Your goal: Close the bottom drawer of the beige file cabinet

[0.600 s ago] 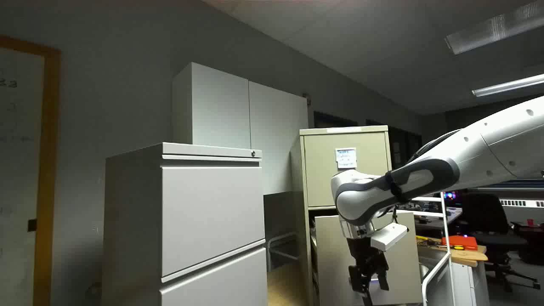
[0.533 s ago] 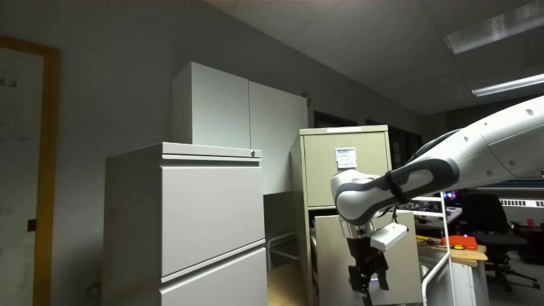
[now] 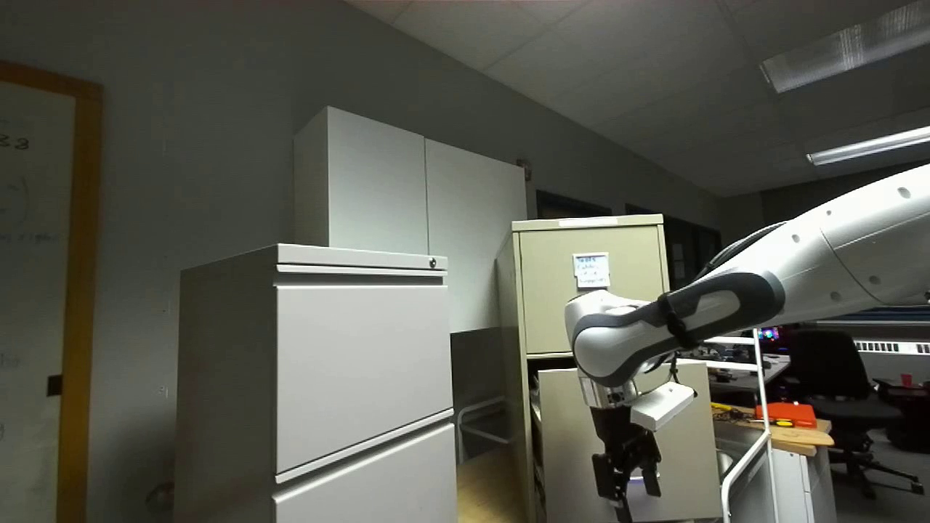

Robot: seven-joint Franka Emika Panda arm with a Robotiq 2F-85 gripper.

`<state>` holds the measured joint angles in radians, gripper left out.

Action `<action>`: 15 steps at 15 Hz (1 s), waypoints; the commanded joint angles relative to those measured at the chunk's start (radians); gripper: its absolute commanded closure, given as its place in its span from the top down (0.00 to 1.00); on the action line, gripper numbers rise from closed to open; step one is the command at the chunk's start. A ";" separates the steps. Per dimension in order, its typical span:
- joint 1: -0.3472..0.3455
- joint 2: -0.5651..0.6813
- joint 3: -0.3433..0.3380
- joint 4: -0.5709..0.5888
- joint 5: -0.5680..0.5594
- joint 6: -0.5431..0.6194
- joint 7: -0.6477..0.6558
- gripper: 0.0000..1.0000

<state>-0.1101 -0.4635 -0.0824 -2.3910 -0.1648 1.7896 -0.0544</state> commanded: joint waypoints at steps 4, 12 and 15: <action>0.023 0.005 0.030 0.008 0.070 0.215 0.141 0.52; -0.079 0.092 0.066 -0.016 -0.003 0.755 0.398 0.00; -0.167 0.104 0.117 -0.062 -0.084 0.910 0.563 0.00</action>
<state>-0.1875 -0.3725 -0.0272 -2.4213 -0.1634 2.5781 0.3520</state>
